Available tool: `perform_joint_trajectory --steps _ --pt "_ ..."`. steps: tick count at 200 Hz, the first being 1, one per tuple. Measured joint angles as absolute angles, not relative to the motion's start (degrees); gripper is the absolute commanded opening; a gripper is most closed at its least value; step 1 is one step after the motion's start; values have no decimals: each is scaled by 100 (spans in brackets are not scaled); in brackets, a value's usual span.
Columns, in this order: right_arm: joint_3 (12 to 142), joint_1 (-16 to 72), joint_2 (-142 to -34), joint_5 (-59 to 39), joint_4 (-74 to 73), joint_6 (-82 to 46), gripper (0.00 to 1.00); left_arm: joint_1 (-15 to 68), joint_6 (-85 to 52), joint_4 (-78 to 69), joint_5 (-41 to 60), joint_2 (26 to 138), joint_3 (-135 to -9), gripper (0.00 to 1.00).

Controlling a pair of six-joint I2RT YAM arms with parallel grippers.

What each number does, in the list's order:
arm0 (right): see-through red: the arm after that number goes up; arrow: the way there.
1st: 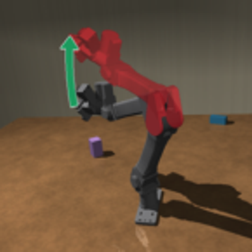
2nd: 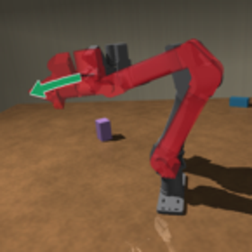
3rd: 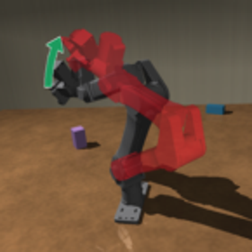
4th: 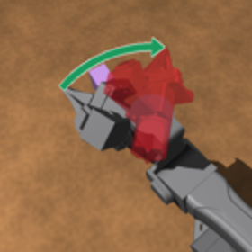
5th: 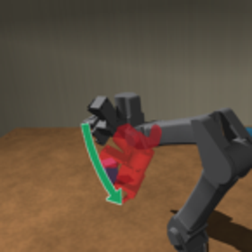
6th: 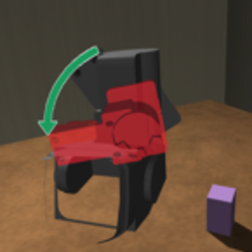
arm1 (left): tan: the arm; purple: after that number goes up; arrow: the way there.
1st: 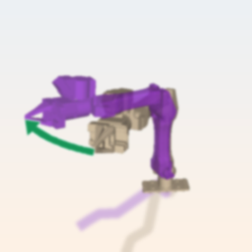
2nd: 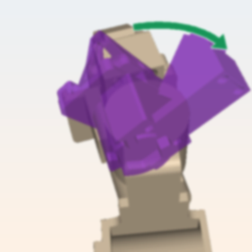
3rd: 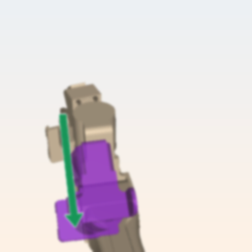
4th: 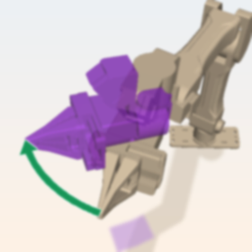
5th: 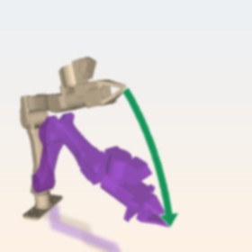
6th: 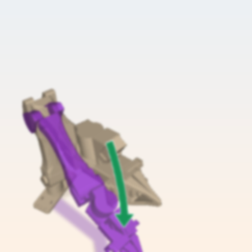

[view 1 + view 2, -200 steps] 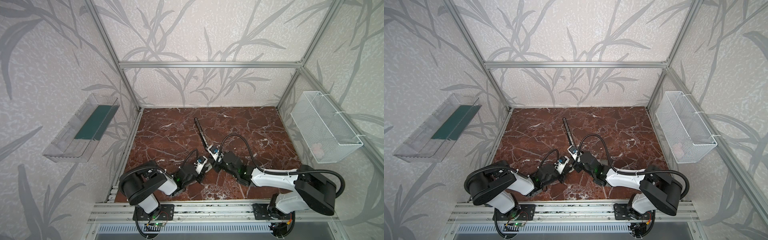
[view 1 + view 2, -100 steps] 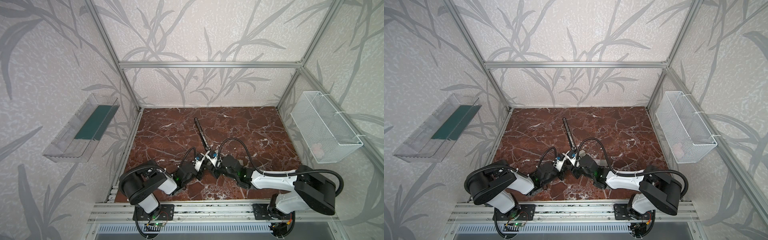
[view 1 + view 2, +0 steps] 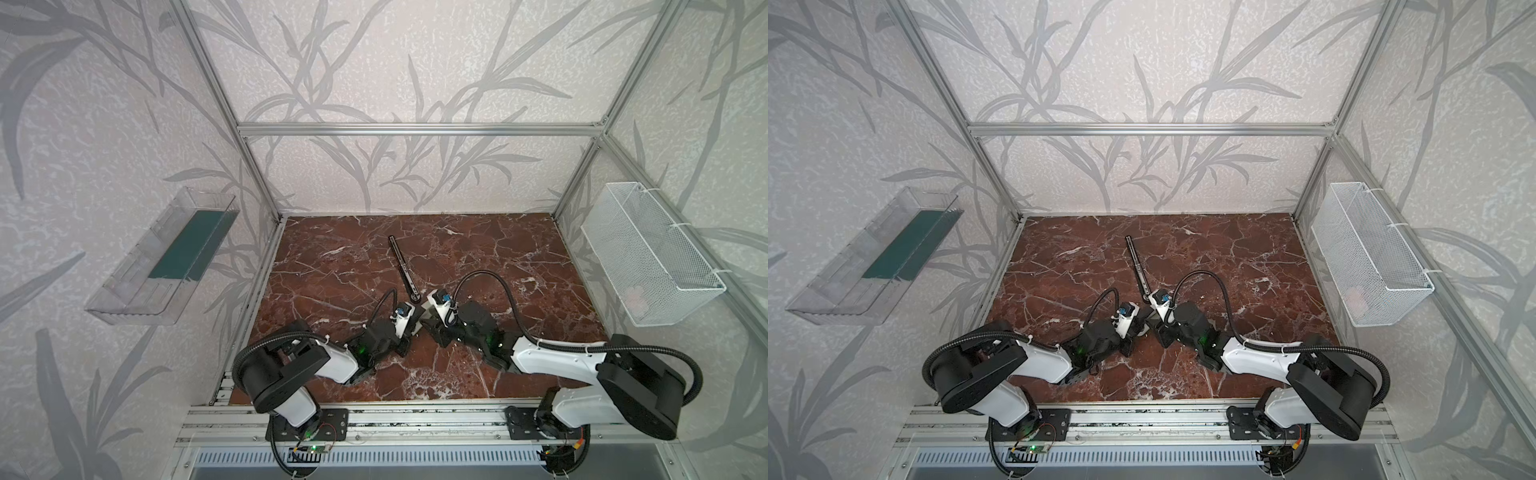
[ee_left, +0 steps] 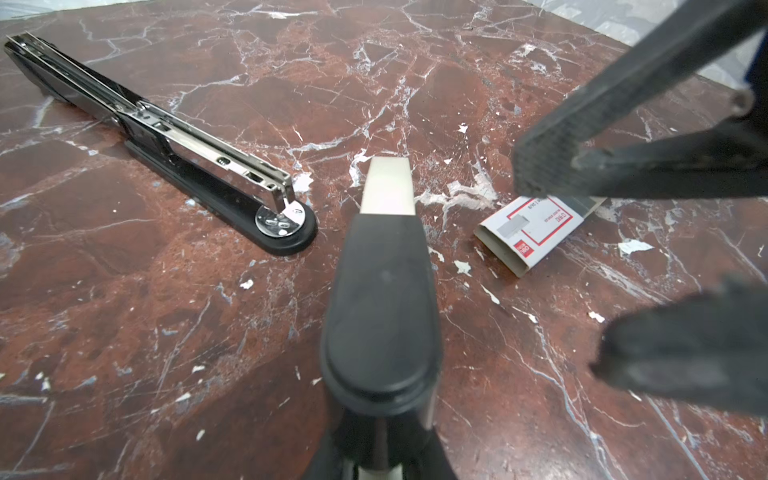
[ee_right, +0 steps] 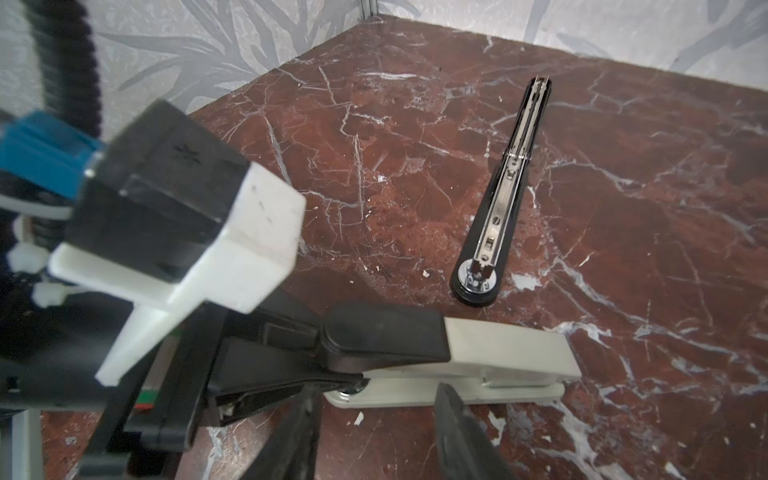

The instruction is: Load the staples into the stapler

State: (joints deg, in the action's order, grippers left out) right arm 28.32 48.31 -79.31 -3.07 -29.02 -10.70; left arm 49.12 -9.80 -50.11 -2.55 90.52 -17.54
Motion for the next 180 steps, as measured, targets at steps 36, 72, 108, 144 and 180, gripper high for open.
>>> perform_joint_trajectory --steps 36,72,108,144,180 --pt "3022 4565 -8184 -725 -2613 -1533 50 4912 -1002 -4755 -209 8991 -1758 28" --pt "3238 4488 -8182 -1076 -2401 -1887 49 4910 -991 -4405 -23 8739 -1765 32" --pt "3295 4375 -8156 -1264 -2193 -2021 49 4912 -1039 -3935 30 8171 -1763 36" --pt "3295 4246 -8060 -1361 -2047 -2040 49 4912 -1122 -3166 21 7387 -1802 42" --pt "3293 4115 -7909 -1404 -2023 -2080 49 4886 -1247 -1780 3 7266 -2550 47"
